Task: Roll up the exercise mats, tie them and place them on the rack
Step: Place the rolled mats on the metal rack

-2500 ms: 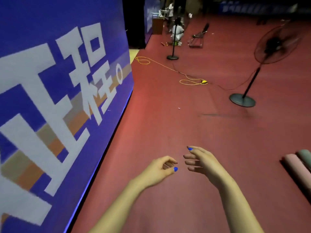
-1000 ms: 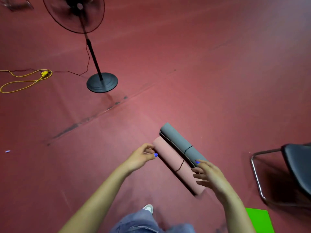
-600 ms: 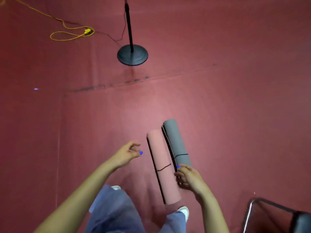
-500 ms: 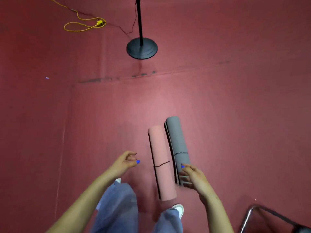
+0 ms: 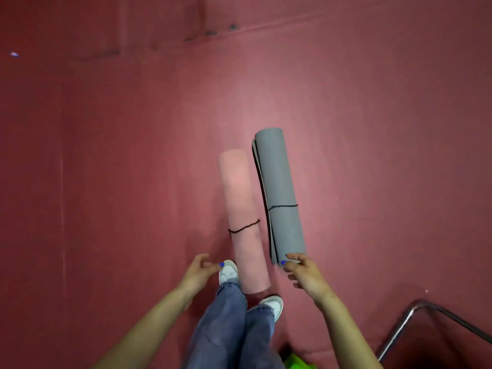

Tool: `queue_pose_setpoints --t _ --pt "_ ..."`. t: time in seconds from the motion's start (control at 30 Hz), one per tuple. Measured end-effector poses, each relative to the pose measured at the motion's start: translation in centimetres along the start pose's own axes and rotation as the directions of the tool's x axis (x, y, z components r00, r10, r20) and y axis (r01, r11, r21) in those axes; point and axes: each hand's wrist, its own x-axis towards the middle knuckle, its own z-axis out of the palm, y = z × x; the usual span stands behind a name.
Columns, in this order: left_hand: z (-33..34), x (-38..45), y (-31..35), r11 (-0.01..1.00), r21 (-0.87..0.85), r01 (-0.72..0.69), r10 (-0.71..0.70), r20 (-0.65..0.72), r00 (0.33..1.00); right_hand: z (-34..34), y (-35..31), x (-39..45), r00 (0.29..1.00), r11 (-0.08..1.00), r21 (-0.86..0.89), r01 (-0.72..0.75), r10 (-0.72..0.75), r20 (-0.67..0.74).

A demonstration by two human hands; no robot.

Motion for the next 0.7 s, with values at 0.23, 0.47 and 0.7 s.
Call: queue_pose_setpoints --t 0.23,0.47,0.7 --pt "7.0 19.5 -3.5 0.994 0.055 0.097 -0.096 -0.01 0.995 0.5 10.9 19.0 0.954 0.955 0.077 -0.287 0.292 -0.073" --pt "15.3 33.0 -9.7 0.963 -0.139 0.229 -0.233 -0.011 0.972 5.9 21.3 31.0 0.877 0.818 0.357 -0.452 0.481 0.009" --pt "16.8 37.6 -13.3 0.974 -0.224 0.04 -0.078 -0.165 0.983 11.5 28.9 34.1 0.853 0.371 0.832 -0.413 0.477 0.211"
